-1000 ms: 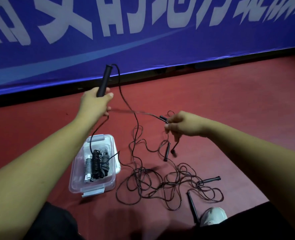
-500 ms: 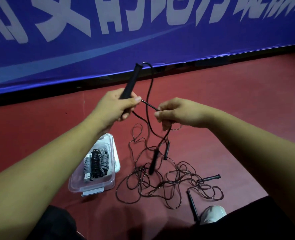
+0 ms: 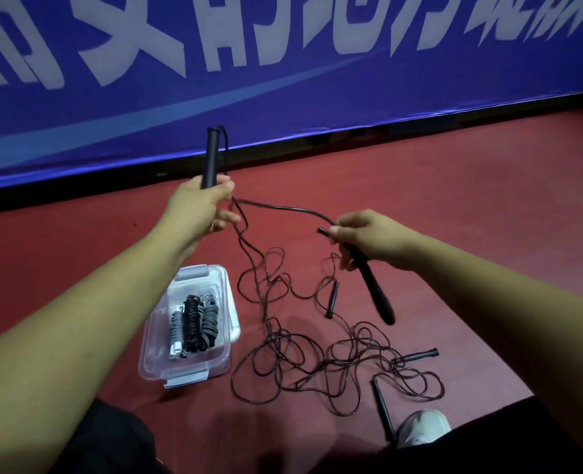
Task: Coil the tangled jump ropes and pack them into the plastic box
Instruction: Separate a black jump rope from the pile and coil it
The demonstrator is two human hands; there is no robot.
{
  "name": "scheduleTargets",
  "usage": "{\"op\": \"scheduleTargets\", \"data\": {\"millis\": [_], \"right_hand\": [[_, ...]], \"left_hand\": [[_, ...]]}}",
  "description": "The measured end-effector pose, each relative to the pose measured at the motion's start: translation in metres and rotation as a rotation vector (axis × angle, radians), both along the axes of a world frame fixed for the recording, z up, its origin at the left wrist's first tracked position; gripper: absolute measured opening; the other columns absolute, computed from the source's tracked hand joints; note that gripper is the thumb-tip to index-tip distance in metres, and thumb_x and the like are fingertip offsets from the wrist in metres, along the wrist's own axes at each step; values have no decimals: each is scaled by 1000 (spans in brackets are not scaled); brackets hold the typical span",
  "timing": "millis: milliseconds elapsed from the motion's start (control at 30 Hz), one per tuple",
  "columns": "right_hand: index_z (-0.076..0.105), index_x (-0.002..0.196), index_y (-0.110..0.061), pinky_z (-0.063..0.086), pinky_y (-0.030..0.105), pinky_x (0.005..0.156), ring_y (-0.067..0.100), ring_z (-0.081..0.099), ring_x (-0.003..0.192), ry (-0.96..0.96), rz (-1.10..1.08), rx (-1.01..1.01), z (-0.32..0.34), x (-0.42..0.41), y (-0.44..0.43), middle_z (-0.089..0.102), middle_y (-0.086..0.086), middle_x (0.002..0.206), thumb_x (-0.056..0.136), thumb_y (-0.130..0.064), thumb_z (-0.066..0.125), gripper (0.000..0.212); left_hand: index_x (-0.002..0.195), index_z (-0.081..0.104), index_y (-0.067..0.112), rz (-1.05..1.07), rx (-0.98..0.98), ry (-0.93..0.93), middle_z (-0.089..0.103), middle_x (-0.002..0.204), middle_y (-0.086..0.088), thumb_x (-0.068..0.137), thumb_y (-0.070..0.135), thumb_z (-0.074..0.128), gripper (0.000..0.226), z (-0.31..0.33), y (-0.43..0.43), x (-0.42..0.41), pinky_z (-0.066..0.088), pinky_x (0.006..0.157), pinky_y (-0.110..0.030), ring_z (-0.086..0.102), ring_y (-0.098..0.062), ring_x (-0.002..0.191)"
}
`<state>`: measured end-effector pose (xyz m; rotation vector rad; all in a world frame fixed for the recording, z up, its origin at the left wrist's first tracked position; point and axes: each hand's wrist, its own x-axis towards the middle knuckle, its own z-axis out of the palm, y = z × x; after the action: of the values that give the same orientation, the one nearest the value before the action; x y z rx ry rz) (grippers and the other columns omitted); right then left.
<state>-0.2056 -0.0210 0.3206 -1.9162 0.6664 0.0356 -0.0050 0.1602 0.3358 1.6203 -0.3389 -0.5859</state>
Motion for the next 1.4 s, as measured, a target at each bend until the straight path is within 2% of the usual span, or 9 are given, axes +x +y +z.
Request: {"op": "scheduleTargets", "data": {"millis": [167,367,500,633,767,833,933,1133,1400], "right_hand": [[55,84,-3,60,40,68,33,64,65,-226,-218,438,28,13,16,53,12,63,104,-14,46,24],[54,80,-5,62,36,61,25,67,57,-350,-399,675,50,27,27,53,8,57,105,-13,42,29],[50,81,-4,60,37,59,18,58,44,-430,-575,730,50,31,28,49,9,60,103,-5,43,23],[56,86,-7,57,31,53,19,57,50,-306,-567,397,41,27,18,53,8,62,99,-11,51,15],[61,105,-11,55,38,80,19,61,80,-183,-417,-252,25,22,5,64,7,92,95,-43,58,33],[67,111,-15,48,29,82,15,62,91,-297,-319,-228,28,18,9,68,0,102,98,-48,54,37],[70,85,-5,40,36,69,22,52,68,-390,-152,-59,32,13,15,61,7,73,97,-55,50,56],[59,79,11,19,40,49,28,27,51,-427,-79,-60,41,11,19,37,13,61,97,-38,61,52],[51,75,16,21,34,48,25,30,52,-385,-9,-146,52,7,7,36,12,58,101,-29,57,52]], "left_hand": [[109,60,10,-182,71,43,66,89,-8,97,10,58,12,-12,-5,-24,51,48,-19,66,-12,51],[125,58,5,-665,82,415,66,115,-29,91,27,58,40,-11,-2,-68,53,91,-50,67,-39,106],[129,53,0,-765,-2,553,70,101,-24,87,24,63,50,-9,1,-75,59,80,-46,70,-39,92],[127,59,4,-815,-36,603,62,87,-10,85,18,64,45,-10,3,-75,54,60,-33,65,-28,74],[123,58,2,-816,-88,591,58,83,-10,92,15,52,34,-5,2,-77,39,47,-22,50,-15,54],[122,59,2,-851,-95,604,58,83,-12,92,15,52,34,-4,2,-78,37,48,-22,48,-14,52],[120,61,2,-890,-110,630,56,82,-11,90,17,54,34,-4,2,-78,36,49,-23,47,-15,53],[112,62,-3,-882,-119,660,56,80,-11,87,17,56,33,0,3,-84,40,51,-23,48,-15,57],[124,60,5,-914,-212,793,61,93,-15,88,16,51,39,4,8,-89,46,59,-26,55,-19,67]]}}
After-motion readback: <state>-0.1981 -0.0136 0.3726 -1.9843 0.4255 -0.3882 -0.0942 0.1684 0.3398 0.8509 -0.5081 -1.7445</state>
